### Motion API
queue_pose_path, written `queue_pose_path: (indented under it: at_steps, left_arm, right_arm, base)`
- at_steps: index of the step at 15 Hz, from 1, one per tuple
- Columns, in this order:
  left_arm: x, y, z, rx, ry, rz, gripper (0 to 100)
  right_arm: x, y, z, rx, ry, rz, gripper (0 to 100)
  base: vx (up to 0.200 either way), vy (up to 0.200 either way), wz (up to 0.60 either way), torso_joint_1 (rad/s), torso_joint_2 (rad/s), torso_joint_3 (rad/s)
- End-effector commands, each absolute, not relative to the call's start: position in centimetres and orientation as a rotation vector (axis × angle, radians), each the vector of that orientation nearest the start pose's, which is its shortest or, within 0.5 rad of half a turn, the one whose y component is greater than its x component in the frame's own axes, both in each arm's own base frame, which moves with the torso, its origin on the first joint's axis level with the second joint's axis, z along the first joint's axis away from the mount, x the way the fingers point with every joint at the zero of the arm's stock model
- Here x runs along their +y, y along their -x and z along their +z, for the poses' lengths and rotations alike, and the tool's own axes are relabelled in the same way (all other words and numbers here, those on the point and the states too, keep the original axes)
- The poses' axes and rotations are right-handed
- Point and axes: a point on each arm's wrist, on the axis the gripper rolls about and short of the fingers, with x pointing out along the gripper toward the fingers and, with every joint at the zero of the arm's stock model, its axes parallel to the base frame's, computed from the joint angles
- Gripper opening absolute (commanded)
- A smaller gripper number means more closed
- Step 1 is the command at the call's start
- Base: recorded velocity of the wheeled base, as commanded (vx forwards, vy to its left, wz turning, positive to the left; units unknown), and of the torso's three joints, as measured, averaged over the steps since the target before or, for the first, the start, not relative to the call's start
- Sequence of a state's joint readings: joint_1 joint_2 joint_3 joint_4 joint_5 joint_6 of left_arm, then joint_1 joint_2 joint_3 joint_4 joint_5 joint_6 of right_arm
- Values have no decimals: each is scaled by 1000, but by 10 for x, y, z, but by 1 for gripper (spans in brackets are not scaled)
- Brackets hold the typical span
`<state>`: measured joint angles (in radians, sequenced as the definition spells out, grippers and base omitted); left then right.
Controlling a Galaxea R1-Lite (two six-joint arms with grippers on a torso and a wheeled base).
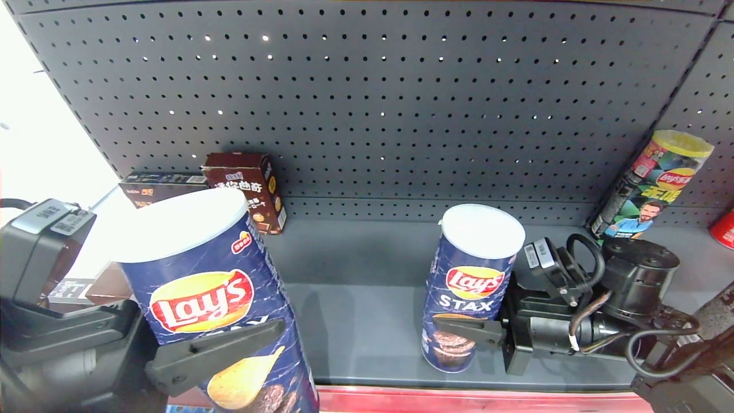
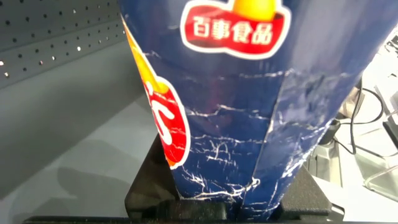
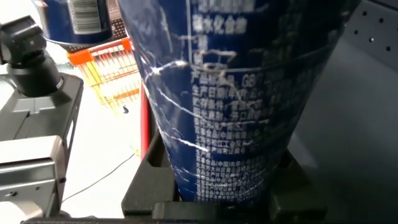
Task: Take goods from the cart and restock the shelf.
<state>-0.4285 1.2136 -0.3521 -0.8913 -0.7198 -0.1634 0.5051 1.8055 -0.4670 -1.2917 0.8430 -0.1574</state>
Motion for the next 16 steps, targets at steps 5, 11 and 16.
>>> queue_pose_path:
  at_steps: [5, 11, 16]
  left_arm:
    - [-79, -138, 197, 76, 148, -1149, 0]
    - [-78, -136, 195, 77, 148, -1146, 0]
    - [-78, -136, 195, 77, 148, -1146, 0]
  right_arm:
    - [144, -229, 139, -68, 127, 1339, 0]
    - [154, -249, 130, -63, 127, 1338, 0]
    - [154, -248, 125, -49, 126, 1339, 100]
  base:
    - [0, 0, 0, 0, 0, 0]
    - [0, 0, 0, 0, 0, 0]
    - [0, 0, 0, 0, 0, 0]
